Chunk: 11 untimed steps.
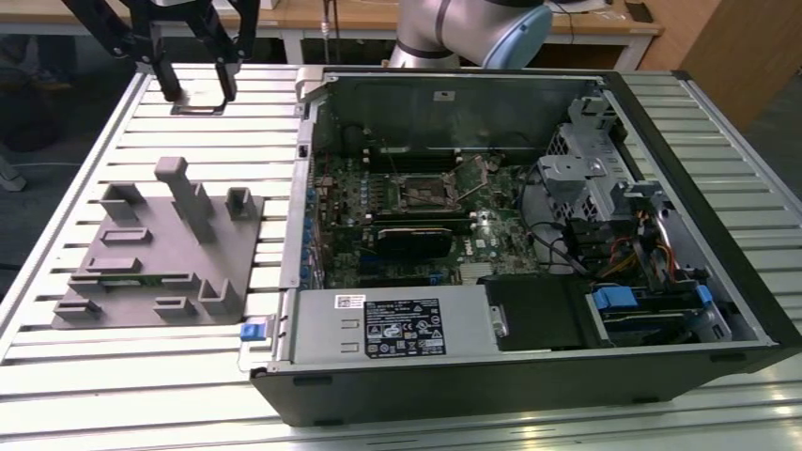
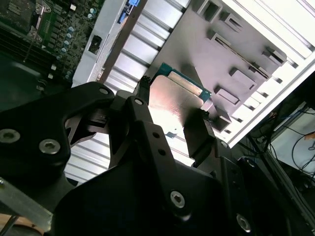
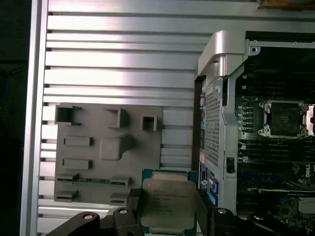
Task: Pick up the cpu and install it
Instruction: 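Pick up the cpu and move it towards the insertion slot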
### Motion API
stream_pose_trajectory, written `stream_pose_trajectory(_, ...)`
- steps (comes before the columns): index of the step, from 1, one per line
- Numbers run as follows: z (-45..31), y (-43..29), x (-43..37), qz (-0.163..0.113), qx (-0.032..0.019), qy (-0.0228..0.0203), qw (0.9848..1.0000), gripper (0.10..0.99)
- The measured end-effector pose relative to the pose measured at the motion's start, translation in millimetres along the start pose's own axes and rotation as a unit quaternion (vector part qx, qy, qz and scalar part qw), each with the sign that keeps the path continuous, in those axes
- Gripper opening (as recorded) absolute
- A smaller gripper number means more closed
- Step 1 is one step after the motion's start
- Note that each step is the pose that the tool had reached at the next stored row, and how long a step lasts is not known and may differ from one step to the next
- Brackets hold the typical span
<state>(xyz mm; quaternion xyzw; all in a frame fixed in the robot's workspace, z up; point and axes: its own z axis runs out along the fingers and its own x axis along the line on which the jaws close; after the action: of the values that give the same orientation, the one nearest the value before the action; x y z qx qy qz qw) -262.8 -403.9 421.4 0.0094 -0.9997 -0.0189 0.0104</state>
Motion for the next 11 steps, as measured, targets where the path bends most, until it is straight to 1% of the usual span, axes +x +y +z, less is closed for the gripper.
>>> stream_pose_trajectory(11, -0.3, -0.3, -13.6, 0.0, 0.0, 0.0001, 1.0, 0.529)
